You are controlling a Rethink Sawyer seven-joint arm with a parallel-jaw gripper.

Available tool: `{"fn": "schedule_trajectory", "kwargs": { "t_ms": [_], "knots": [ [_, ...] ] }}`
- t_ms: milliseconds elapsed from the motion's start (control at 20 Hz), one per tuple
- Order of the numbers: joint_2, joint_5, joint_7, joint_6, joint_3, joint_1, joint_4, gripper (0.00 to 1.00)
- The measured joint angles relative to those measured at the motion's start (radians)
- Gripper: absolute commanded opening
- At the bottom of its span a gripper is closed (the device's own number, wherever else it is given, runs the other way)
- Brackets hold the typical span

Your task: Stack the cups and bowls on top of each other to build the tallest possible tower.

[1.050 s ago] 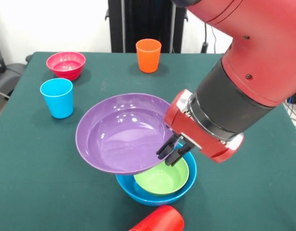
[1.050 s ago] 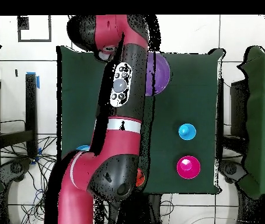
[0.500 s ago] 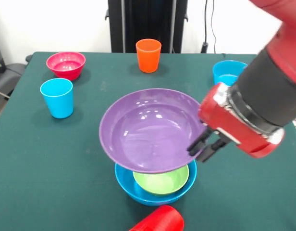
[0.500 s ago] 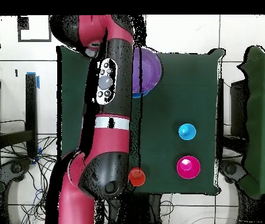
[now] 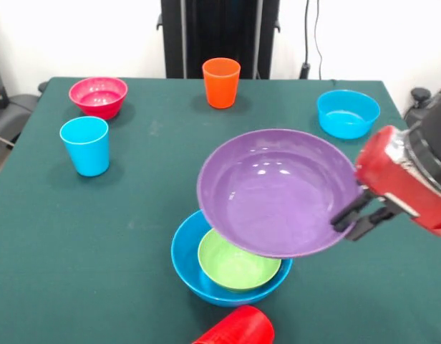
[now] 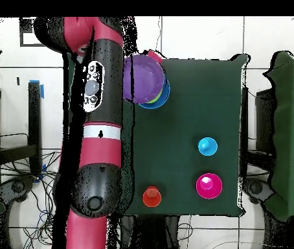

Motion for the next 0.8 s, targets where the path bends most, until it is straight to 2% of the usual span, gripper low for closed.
{"fn": "schedule_trajectory", "kwargs": {
  "t_ms": [100,150,550,600,800],
  "knots": [
    [0.005,0.066,0.0,0.0,-0.071,0.0,0.0,0.0],
    [0.01,0.136,0.0,0.0,-0.15,0.0,-0.001,0.0],
    [0.026,0.354,0.0,0.0,-0.398,-0.002,-0.002,0.0],
    [0.032,0.397,0.0,0.0,-0.443,-0.004,-0.002,0.0],
    [0.044,0.449,0.0,0.0,-0.5,-0.007,0.0,0.0]
  ]
}}
